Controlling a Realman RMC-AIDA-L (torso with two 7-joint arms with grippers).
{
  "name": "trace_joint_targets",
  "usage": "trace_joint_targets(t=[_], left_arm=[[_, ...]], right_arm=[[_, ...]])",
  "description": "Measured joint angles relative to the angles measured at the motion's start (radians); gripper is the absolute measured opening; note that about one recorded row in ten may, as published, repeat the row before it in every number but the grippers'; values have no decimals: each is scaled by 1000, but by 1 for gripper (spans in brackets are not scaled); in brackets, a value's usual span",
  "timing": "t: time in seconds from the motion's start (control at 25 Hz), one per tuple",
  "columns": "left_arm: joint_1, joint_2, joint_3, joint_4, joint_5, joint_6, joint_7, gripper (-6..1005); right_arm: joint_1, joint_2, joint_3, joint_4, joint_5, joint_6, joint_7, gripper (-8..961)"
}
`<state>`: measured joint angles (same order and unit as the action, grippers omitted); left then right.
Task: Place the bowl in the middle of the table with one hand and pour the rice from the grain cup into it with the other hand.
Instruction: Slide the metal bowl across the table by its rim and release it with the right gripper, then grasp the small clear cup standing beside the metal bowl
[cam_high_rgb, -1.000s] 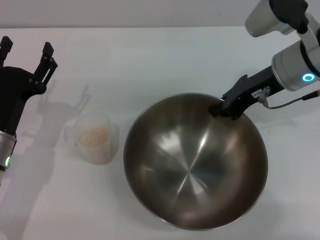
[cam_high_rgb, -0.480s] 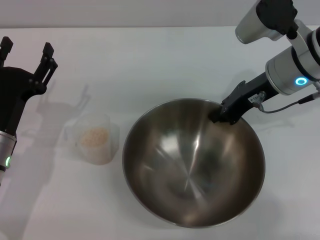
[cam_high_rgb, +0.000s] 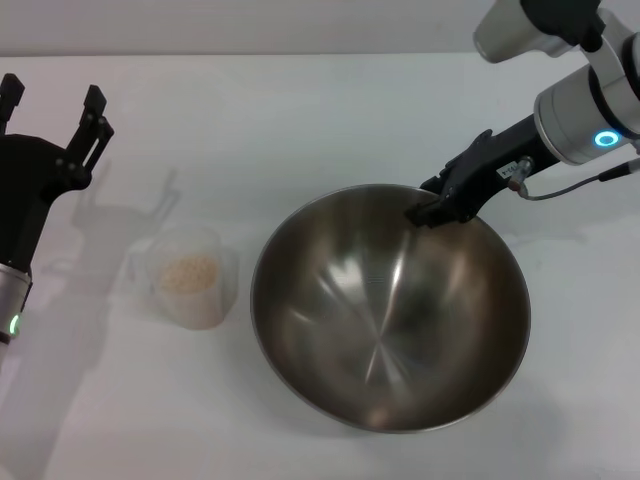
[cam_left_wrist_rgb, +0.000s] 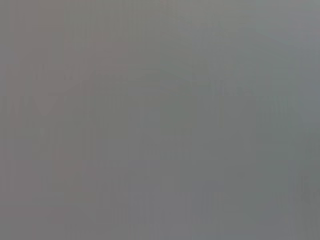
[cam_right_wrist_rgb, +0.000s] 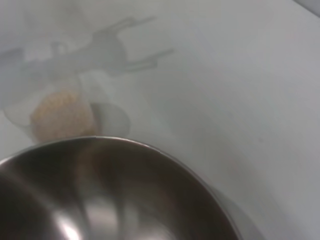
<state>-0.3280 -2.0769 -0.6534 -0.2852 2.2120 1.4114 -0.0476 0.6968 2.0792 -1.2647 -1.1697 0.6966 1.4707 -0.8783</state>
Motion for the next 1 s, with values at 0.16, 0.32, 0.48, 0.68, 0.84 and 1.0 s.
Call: trace_joint_targets(t=[0.16,0.32,0.48,0.68,0.84,1.0], left_arm=[[4,0,0,0,0,2,0,862],[8,0,0,0,0,7,0,862],[9,0,0,0,0,9,0,862],[9,1,0,0,0,11,0,861],[9,1,-3,1,0,12,0,861],[9,2,-17,3,0,14,0,862]], right_arm=[[3,0,-38,-9,-13,-23,5,352],[-8,1,-47,-84,-9,-31,6,395],[-42,4,-91,-230,-10,-132,8,394],[-157,4,-257,-342,-79,-473,-14,393],[-266,9,-398,-364,-172,-809,-11,393],[-411,13,-562,-281,-231,-1429,13,393]])
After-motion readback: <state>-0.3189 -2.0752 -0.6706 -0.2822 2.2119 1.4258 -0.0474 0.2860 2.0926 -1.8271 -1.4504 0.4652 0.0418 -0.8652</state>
